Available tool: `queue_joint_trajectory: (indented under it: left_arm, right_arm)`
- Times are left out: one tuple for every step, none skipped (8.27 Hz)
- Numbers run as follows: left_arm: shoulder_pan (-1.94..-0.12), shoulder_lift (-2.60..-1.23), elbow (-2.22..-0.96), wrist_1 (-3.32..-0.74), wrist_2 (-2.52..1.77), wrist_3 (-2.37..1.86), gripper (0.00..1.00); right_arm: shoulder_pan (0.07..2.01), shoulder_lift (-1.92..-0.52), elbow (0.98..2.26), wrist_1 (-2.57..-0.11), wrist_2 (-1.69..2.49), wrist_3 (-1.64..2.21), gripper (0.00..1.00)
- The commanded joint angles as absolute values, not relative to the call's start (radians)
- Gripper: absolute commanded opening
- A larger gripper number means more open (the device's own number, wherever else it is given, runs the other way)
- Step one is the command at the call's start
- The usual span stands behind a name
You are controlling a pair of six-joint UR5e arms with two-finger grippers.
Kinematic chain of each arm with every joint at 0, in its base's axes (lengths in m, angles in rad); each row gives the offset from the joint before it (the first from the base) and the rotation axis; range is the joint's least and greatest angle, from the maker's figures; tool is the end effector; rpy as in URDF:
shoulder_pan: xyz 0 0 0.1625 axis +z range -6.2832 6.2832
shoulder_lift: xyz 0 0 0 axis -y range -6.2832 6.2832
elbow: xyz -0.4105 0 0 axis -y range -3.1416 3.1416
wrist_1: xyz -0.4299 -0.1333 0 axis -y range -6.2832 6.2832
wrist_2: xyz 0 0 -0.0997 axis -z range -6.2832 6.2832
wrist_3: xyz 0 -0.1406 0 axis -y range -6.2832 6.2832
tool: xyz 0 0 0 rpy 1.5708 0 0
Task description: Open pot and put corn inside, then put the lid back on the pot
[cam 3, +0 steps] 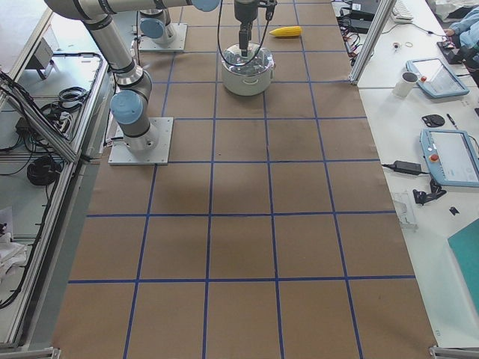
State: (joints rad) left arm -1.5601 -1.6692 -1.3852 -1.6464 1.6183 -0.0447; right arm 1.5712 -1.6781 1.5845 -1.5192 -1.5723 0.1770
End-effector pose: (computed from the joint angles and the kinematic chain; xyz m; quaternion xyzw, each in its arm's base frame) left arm -0.1205 -0.5712 0.4692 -0.0278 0.9993 -0.0062 0.0236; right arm 0.1333 -0.4895 0.4745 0.0882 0.9959 -0.0210 0.0011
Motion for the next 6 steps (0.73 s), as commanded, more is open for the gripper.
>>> queue_joint_trajectory:
  left_arm:
    - [-1.560,-1.666,-1.387,-1.647,1.617,-0.041,1.00]
    - [-1.559,-1.670,-1.387,-1.646,1.615,-0.028,1.00]
    - [-1.557,-1.677,-1.387,-1.646,1.618,0.033,1.00]
    - [-1.542,-1.678,-1.387,-1.644,1.620,0.114,1.00]
    - [-1.519,-1.699,-1.388,-1.605,1.621,0.174,1.00]
    - [-1.482,-1.747,-1.405,-1.524,1.618,0.181,1.00]
  right_arm:
    - [1.572,-1.678,1.586,-1.520,-1.571,0.175,1.00]
    - [1.574,-1.680,1.586,-1.520,-1.571,0.176,1.00]
    - [1.574,-1.678,1.586,-1.520,-1.571,0.176,1.00]
    - [1.574,-1.672,1.586,-1.522,-1.571,0.179,1.00]
    - [1.575,-1.661,1.585,-1.529,-1.537,0.193,1.00]
    - [1.595,-1.620,1.565,-1.535,-1.510,0.228,1.00]
